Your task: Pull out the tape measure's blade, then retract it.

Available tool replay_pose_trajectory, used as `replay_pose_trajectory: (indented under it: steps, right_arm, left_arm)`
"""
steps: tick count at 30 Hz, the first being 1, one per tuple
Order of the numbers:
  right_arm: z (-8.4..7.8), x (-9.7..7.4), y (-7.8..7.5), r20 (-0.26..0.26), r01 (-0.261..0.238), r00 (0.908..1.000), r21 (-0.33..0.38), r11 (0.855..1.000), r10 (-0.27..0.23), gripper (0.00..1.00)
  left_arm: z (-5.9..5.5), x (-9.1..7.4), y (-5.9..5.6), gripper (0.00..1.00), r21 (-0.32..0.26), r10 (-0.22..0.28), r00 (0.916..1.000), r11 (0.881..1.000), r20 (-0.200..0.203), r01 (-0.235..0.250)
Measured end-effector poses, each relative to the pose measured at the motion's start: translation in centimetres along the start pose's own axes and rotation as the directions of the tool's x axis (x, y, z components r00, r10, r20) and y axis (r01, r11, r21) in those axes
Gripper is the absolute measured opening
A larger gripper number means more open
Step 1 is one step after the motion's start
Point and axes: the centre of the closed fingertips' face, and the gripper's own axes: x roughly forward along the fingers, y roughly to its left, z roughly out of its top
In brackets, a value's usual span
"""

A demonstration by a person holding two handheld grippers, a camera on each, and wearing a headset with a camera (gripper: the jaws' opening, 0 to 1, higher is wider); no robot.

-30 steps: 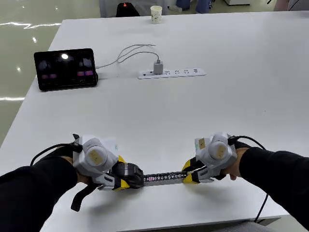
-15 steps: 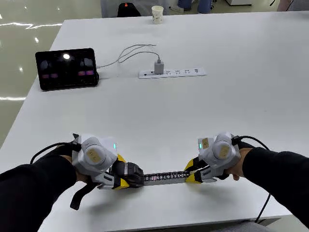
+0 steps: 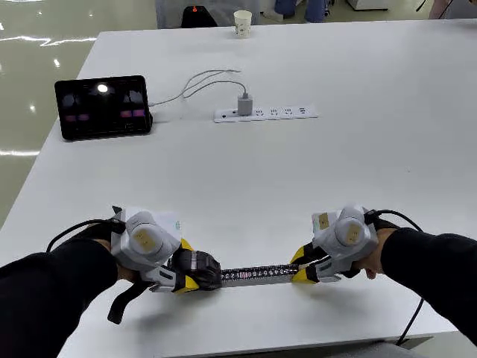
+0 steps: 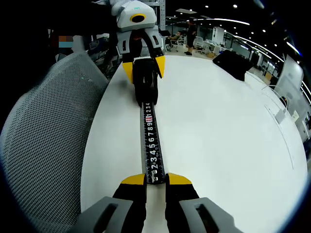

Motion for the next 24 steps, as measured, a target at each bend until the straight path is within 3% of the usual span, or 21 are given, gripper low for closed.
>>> replay_pose_trajectory:
  steps: [24]
  right_arm:
    - [-1.3,-0.6,-0.1,0.0,0.01,1.0,0.012,1.0,-0.01,0.11]
  left_arm:
    - [0.0,0.0,-0.1,0.29,-0.007,0.0,1.0,1.0,0.004,0.0]
